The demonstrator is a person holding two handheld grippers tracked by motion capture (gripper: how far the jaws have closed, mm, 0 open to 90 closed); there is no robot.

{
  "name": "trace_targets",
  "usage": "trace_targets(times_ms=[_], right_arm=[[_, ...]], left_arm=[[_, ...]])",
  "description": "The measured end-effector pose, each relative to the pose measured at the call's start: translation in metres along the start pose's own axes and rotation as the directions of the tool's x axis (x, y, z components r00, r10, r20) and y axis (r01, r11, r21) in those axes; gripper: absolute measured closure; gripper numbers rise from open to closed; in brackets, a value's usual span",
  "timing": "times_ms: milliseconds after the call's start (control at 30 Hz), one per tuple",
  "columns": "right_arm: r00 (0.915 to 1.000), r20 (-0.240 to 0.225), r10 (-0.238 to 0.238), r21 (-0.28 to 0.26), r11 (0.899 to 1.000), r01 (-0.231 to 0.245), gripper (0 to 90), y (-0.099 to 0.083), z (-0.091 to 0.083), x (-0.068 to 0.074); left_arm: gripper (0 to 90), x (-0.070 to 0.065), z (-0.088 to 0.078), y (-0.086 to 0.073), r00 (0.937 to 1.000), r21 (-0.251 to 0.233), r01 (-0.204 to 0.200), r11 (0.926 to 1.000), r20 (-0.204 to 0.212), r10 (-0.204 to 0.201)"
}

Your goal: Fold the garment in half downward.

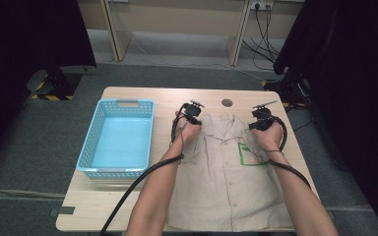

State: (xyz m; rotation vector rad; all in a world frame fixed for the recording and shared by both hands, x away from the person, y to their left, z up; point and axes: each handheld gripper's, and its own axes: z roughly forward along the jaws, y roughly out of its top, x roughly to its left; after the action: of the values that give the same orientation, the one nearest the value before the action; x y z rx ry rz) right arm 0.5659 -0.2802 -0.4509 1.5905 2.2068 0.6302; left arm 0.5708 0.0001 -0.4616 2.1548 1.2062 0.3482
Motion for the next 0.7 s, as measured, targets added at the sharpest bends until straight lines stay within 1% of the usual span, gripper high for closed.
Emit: trace_targets(times_ms=[67,100,133,200,233,300,400,433,467,500,533,633,700], right_arm=[[1.0000,0.000,0.007,-0.001,1.000,-0.007,90.0,0.000,0.000,0.000],[1.0000,0.006,0.007,-0.015,1.000,-0.007,90.0,0.000,-0.002,0.000],[1.0000,0.006,0.007,-0.015,1.000,-0.007,90.0,0.000,-0.002,0.000],[0.9999,0.006,0.010,-0.039,0.999,-0.009,90.0,0.000,-0.006,0.000],[0.9999,0.006,0.010,-0.039,0.999,-0.009,90.0,0.000,-0.006,0.000],[0.9999,0.000,0.011,-0.062,0.998,-0.011,90.0,0.002,-0.011,0.001],[0.9999,-0.001,0.017,-0.074,0.997,-0.017,90.0,0.003,-0.015,0.001],[0.9999,0.000,0.016,-0.075,0.997,-0.016,90.0,0.003,-0.016,0.000],[0.9997,0.002,0.024,-0.092,0.995,-0.024,90.0,0.003,-0.020,-0.001],[0.9997,0.002,0.024,-0.092,0.995,-0.024,90.0,0.003,-0.020,-0.001],[0.9995,0.000,0.031,-0.104,0.994,-0.031,90.0,0.003,-0.024,-0.002],[0.9994,0.001,0.034,-0.114,0.993,-0.034,90.0,0.004,-0.027,-0.003],[0.9994,0.003,0.035,-0.122,0.992,-0.034,90.0,0.006,-0.031,-0.003]], left_arm=[[88.7,0.000,0.000,0.001,0.9999,0.003,-0.013,0.9999,-0.002,0.013],[89.1,0.000,-0.001,0.001,0.9998,0.004,-0.017,0.9998,-0.004,0.017],[89.2,0.000,-0.001,0.001,0.9998,0.004,-0.017,0.9998,-0.004,0.017],[89.2,0.002,-0.003,0.001,0.9999,-0.011,-0.010,0.9999,-0.007,0.009],[89.2,0.002,-0.004,0.002,0.9999,-0.019,-0.008,0.9998,-0.008,0.007],[89.2,0.003,-0.009,0.004,0.9998,-0.037,-0.012,0.9992,-0.014,0.011],[89.2,0.002,-0.012,0.005,0.9997,-0.049,-0.014,0.9987,-0.018,0.014],[89.2,0.002,-0.017,0.008,0.9997,-0.064,-0.021,0.9977,-0.017,0.020],[89.2,0.001,-0.019,0.009,0.9995,-0.069,-0.026,0.9973,-0.019,0.024],[89.2,0.001,-0.019,0.009,0.9995,-0.069,-0.026,0.9973,-0.019,0.024],[89.3,0.001,-0.021,0.010,0.9994,-0.079,-0.028,0.9965,-0.021,0.026],[89.2,0.001,-0.028,0.015,0.9993,-0.101,-0.036,0.9942,-0.017,0.035],[89.2,0.001,-0.033,0.017,0.9986,-0.113,-0.050,0.9924,-0.021,0.048]])
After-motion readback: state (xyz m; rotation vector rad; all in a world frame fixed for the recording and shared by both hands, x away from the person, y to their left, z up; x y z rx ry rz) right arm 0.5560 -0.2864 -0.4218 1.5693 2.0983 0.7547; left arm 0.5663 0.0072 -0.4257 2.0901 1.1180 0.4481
